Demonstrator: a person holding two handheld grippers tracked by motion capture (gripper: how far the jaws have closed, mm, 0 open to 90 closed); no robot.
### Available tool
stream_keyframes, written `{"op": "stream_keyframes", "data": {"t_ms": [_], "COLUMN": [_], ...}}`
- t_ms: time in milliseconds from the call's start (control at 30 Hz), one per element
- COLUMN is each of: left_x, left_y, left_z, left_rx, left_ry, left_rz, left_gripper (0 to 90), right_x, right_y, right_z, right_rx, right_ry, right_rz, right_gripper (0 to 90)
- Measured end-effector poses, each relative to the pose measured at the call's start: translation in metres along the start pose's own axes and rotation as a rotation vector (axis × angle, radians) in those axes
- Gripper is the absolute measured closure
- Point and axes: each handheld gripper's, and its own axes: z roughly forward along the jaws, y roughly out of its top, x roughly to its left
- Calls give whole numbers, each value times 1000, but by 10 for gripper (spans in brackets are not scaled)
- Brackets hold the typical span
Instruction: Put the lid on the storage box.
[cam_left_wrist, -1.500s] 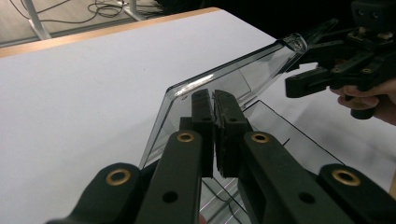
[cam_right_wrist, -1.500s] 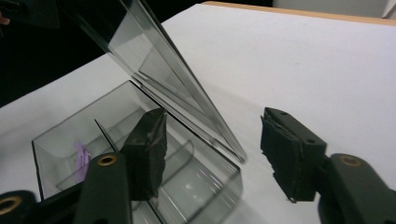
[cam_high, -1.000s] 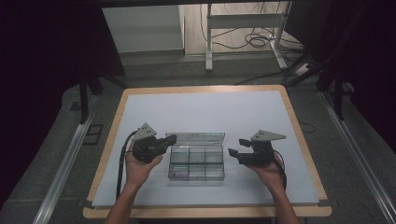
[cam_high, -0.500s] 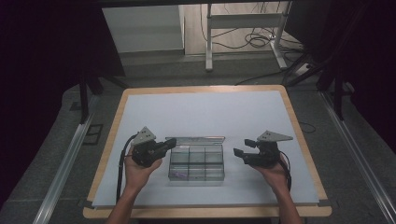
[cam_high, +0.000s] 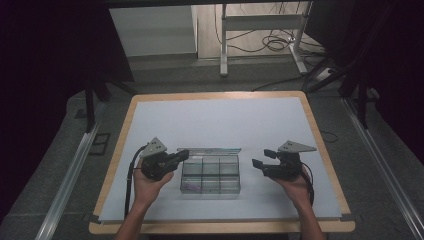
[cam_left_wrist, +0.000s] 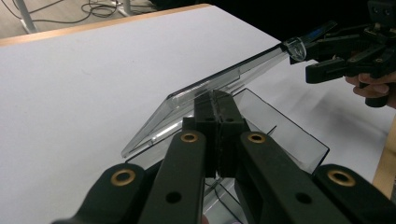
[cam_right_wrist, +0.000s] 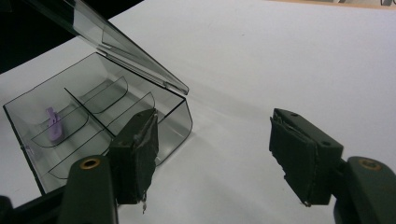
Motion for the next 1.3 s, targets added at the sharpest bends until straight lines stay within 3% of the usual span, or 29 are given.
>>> {"op": "stream_keyframes", "data": {"t_ms": [700, 1300], "left_x": [-7, -14], "left_y": [-14, -34], "left_z": [-2, 0], "left_rx": [4, 49], "left_ry": [-16, -32], "left_rz": [-6, 2], "left_gripper": [900, 900], "right_x": [-2, -7], "right_y": [-5, -7], "right_z": [-13, -19], "right_rx": [-12, -19], "right_ry": [-25, -34], "right_rz": [6, 23], "right_gripper": [324, 324]}}
